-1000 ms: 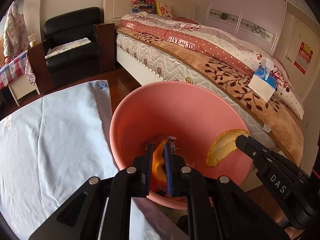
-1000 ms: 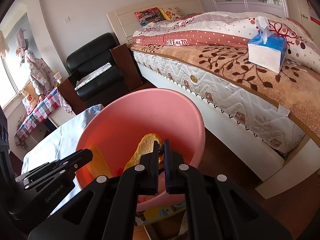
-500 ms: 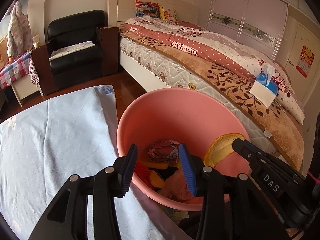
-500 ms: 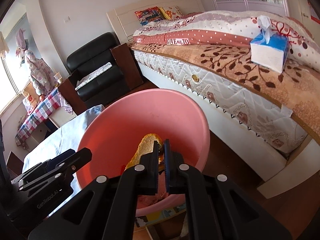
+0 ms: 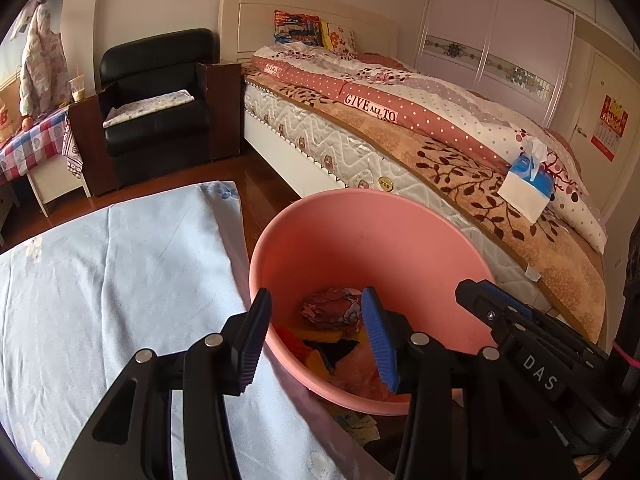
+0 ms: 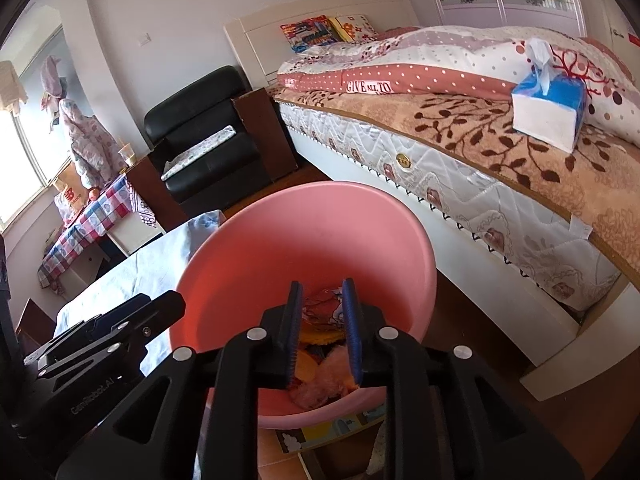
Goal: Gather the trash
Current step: 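Withdraw both open tools from the bucket back over the table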
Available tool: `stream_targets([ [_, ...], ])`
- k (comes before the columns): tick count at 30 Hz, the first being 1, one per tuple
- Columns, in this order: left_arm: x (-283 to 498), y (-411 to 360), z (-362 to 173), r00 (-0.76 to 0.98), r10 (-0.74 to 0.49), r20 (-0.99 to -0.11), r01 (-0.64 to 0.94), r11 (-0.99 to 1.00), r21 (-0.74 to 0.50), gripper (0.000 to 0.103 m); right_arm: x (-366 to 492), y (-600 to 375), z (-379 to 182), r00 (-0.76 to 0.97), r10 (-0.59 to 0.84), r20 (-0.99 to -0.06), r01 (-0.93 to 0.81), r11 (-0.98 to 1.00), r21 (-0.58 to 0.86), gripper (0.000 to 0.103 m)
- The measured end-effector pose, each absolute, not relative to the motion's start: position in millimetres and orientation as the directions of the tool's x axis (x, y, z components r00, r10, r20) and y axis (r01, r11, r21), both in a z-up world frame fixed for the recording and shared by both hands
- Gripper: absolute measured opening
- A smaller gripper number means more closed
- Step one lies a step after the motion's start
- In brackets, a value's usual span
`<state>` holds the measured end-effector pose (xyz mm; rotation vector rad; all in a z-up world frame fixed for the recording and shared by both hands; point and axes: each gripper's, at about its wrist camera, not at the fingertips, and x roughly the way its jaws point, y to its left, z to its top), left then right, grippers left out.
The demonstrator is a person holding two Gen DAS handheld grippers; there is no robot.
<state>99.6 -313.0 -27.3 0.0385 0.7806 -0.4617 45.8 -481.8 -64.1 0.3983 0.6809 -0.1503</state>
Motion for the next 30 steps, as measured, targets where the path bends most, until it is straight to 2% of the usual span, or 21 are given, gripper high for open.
stream_targets([
  [12, 84.5, -288.3, -7.8, 0.652, -0.375, -0.659, 0.392, 0.911, -0.130, 0.050, 31.1, -457.7, -47.3, 0.792, -0.009, -0.611, 0.220, 0.937, 0.270, 0.028],
  [16, 77.4, -276.2, 0.3, 0.669, -0.365, -0.647, 0.377, 0.917, -0.127, 0.050, 24.6, -443.3, -41.0, 0.801, 0.000, -0.598, 0.193, 0.947, 0.258, 0.034],
  [30, 46.8, -234.8, 28.2, 0.719, -0.362, -0.593, 0.351, 0.926, -0.139, 0.050, -6.0, -404.0, -18.5, 0.844, -0.042, -0.534, 0.178, 0.962, 0.206, 0.034],
])
